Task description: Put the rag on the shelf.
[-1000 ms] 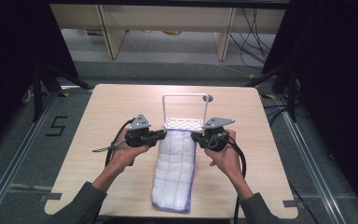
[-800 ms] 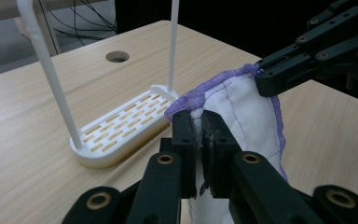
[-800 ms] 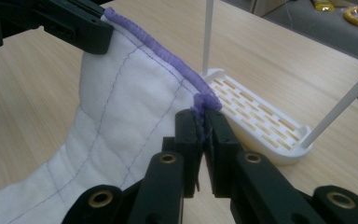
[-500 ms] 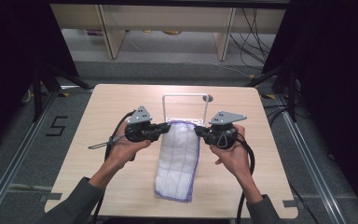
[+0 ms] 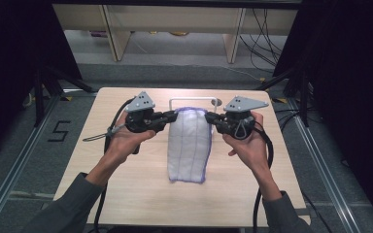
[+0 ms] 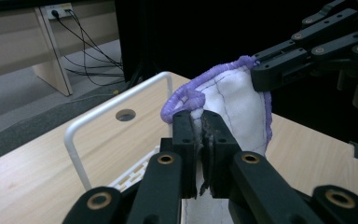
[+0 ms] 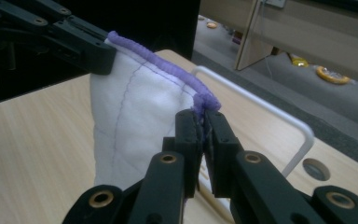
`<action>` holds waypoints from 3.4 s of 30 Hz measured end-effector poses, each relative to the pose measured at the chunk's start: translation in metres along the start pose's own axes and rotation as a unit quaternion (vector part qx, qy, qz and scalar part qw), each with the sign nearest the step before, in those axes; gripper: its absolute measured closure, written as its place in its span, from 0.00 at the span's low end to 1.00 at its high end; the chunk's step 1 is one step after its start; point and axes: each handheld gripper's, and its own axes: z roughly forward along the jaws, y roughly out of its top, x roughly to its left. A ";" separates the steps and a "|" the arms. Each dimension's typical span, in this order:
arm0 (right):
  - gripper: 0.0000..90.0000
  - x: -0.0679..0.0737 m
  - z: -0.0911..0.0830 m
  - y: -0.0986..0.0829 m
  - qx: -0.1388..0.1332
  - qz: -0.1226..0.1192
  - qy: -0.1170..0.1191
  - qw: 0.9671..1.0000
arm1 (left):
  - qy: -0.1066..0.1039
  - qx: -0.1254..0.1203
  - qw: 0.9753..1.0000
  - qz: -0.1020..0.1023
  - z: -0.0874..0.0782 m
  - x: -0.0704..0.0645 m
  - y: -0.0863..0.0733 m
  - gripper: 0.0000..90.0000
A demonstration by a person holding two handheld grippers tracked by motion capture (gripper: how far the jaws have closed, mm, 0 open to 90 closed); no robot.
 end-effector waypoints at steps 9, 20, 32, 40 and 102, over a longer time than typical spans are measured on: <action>0.95 -0.023 0.000 0.027 -0.008 0.014 -0.008 1.000 | 0.025 -0.001 1.000 0.002 0.008 0.018 0.028 0.94; 0.95 -0.044 0.010 0.053 -0.012 0.021 -0.018 1.000 | 0.047 0.005 0.999 0.008 0.019 0.036 0.052 0.94; 0.94 -0.058 0.019 0.069 -0.032 0.028 -0.021 0.999 | 0.061 -0.006 0.998 0.006 0.026 0.051 0.068 0.93; 0.94 -0.067 0.027 0.076 -0.032 0.038 -0.031 0.998 | 0.074 -0.008 0.997 0.003 0.032 0.060 0.077 0.93; 0.95 -0.144 0.150 0.048 0.073 0.104 -0.074 0.989 | 0.100 0.051 0.993 -0.032 0.115 0.123 0.059 0.87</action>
